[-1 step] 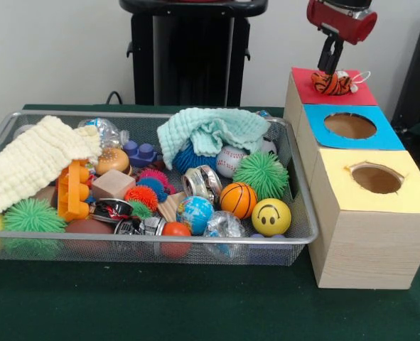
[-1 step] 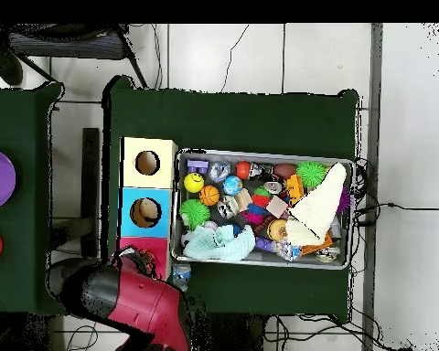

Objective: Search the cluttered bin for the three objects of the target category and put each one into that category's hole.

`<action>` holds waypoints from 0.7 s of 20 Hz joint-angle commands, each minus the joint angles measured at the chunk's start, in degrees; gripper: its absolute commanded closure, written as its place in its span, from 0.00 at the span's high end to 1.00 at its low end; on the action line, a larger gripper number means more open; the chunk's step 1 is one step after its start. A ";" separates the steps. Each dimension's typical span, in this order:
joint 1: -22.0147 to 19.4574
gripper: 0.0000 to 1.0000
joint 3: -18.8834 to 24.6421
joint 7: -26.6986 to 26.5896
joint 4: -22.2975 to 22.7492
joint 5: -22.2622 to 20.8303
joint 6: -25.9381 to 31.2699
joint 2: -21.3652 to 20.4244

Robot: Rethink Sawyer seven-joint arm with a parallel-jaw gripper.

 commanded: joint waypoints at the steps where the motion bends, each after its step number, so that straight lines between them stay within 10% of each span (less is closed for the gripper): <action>1: 0.71 0.00 4.78 17.32 2.19 3.48 1.03 2.01; 14: -0.30 0.00 8.16 15.14 4.41 6.15 -6.03 5.93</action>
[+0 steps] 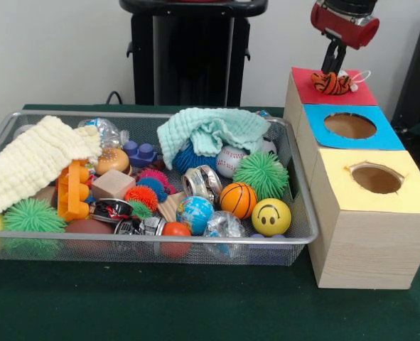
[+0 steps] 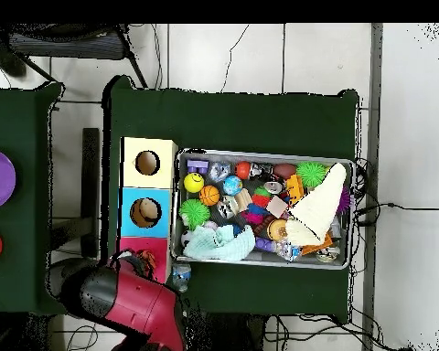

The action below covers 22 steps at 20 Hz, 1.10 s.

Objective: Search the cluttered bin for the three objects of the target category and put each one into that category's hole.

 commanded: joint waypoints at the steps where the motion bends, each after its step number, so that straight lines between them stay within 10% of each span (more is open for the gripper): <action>1: -1.43 0.00 7.97 14.76 3.75 3.92 -6.72 4.73; 12: -3.53 0.00 10.95 13.18 5.38 4.82 -11.84 5.72; 22: -1.05 0.00 4.65 14.30 3.13 1.52 -1.14 1.53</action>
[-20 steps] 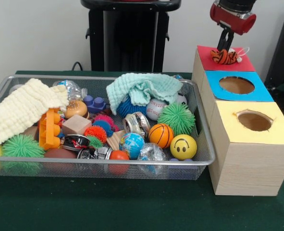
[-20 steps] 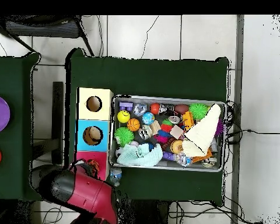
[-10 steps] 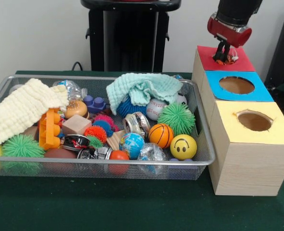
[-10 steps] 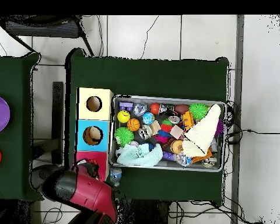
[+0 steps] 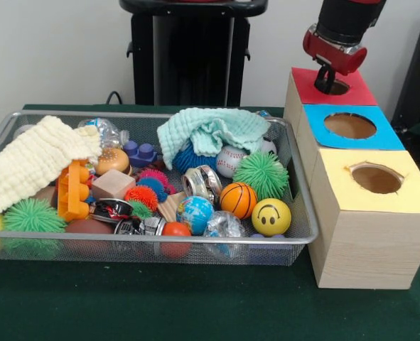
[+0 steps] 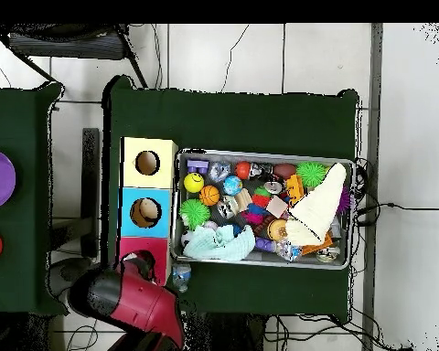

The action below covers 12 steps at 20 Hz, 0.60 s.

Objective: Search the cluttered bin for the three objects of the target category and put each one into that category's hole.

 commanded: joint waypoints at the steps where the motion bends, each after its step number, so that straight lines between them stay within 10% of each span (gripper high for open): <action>1: 0.08 0.00 -0.22 14.08 -0.03 -0.79 8.85 -3.08; 12: -2.34 0.00 -1.44 6.40 -1.43 -4.75 8.50 -5.34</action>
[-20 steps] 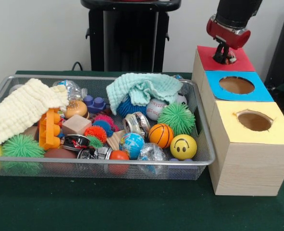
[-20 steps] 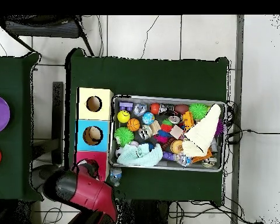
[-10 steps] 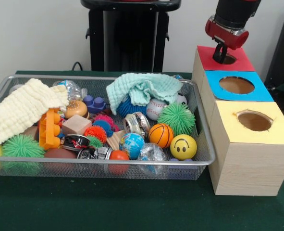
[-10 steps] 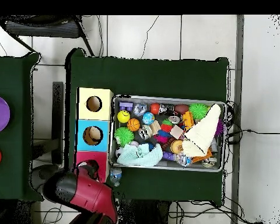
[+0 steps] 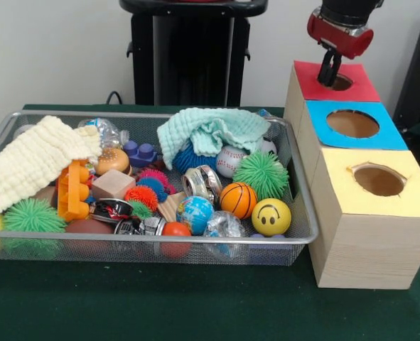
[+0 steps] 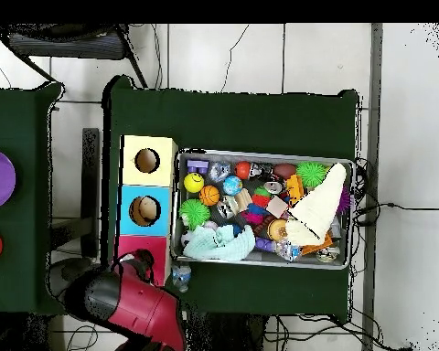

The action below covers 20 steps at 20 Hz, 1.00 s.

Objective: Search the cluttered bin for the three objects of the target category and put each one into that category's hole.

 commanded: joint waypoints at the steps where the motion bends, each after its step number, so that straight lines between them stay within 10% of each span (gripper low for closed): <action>1: -3.93 0.00 0.85 4.54 -1.27 -4.89 2.80 -1.80; 14: -21.11 0.00 18.23 0.82 8.67 -13.19 -18.38 -0.05; 20: -18.70 0.00 16.18 5.44 8.37 -14.83 -15.62 -1.08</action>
